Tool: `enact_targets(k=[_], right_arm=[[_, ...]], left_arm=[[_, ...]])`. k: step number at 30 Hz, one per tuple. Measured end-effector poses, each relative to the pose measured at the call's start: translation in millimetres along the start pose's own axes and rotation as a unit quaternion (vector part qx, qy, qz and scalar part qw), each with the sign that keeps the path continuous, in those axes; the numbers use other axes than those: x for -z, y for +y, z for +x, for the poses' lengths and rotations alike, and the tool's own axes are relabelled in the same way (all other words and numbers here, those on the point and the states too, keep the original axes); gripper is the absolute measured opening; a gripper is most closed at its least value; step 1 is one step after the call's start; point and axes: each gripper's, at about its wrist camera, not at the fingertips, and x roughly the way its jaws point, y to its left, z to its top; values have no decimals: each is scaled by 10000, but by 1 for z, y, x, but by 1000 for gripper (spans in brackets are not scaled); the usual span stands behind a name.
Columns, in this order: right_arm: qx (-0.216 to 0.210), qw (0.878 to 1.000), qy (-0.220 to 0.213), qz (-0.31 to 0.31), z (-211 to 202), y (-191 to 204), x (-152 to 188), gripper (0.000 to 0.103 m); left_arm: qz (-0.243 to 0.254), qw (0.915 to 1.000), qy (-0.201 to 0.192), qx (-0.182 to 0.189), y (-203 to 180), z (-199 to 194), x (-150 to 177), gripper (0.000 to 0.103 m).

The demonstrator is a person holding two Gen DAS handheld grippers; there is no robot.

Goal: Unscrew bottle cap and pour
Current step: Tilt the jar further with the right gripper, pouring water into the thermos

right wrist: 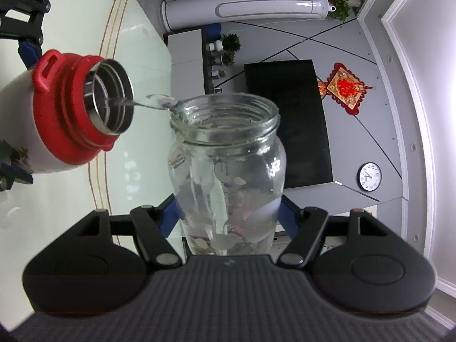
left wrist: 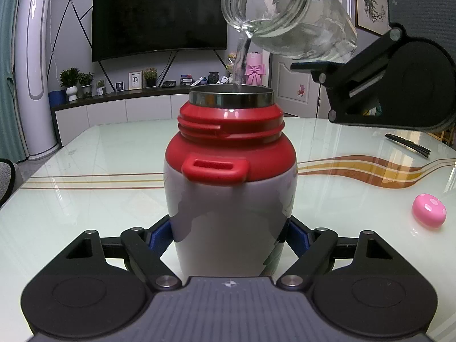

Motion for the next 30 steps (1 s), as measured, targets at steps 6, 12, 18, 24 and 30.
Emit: enact_targets(k=[6, 12, 18, 24, 30], right_arm=[[34, 10000, -15, -32, -1, -3, 1, 70], [66, 10000, -30, -63, -2, -6, 2, 70], [87, 9999, -39, -94, -3, -2, 1, 70], [133, 9998, -55, -165, -3, -5, 2, 70], [153, 9996, -70, -207, -4, -4, 3, 70]], left_arm=[[3, 10000, -2, 2, 0, 0, 1, 83], [6, 10000, -4, 1, 1, 1, 2, 83], [7, 10000, -6, 1, 1, 1, 1, 83], [5, 10000, -2, 4, 2, 1, 1, 83], [5, 10000, -4, 6, 3, 1, 2, 83]])
